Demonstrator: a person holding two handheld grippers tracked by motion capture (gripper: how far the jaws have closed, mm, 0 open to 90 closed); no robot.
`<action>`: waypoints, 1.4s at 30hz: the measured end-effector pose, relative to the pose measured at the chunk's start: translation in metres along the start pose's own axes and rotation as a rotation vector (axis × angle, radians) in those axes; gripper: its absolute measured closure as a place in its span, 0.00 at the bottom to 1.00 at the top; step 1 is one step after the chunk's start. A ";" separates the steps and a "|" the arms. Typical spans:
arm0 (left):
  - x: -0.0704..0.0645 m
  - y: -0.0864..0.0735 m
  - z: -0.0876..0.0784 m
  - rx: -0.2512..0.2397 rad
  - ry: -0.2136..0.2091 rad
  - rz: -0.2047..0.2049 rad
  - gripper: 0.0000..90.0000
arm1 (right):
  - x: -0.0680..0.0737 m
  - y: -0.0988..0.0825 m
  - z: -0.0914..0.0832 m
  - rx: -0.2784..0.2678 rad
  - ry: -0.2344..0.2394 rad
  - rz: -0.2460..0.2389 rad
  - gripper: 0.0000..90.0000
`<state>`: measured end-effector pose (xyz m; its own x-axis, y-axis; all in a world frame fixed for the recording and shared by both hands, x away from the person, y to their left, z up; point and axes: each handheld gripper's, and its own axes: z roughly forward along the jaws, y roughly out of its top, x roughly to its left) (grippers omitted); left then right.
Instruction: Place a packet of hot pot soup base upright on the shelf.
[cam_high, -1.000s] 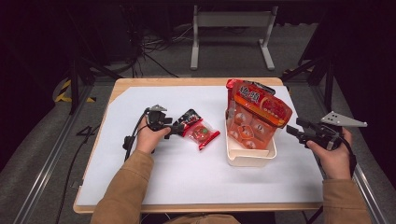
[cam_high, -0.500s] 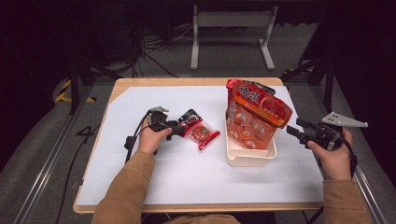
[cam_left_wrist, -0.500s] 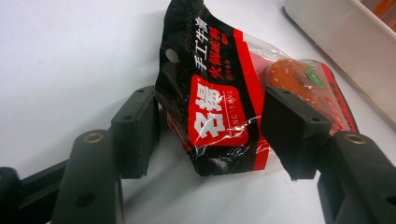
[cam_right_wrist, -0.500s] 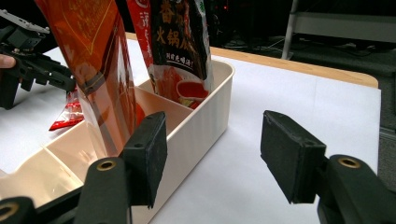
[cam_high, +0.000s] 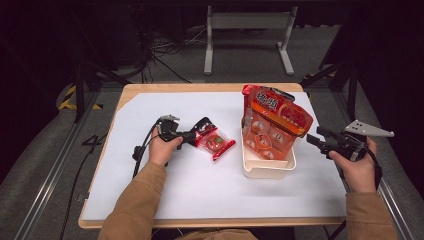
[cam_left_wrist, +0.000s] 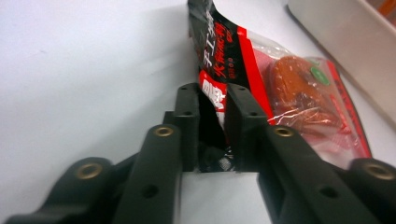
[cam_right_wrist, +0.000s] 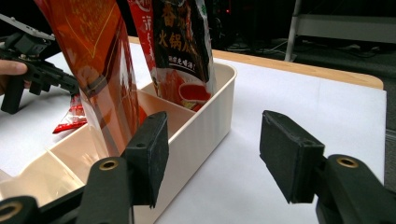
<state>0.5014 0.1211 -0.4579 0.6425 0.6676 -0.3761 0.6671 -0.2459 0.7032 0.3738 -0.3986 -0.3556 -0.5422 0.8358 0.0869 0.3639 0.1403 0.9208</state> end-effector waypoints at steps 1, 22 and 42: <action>-0.001 0.000 0.001 0.003 0.008 0.012 0.87 | 0.000 0.000 0.000 -0.001 0.000 -0.003 0.49; -0.017 0.012 -0.030 -0.040 -0.072 0.074 0.99 | 0.000 0.002 -0.003 -0.013 0.026 0.031 0.56; -0.051 0.028 -0.072 -0.100 -0.108 0.189 0.99 | 0.000 0.003 -0.003 -0.022 0.020 0.025 0.55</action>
<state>0.4604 0.1311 -0.3757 0.7927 0.5358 -0.2908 0.4937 -0.2845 0.8217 0.3728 -0.4000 -0.3514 -0.5485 0.8278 0.1176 0.3612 0.1077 0.9263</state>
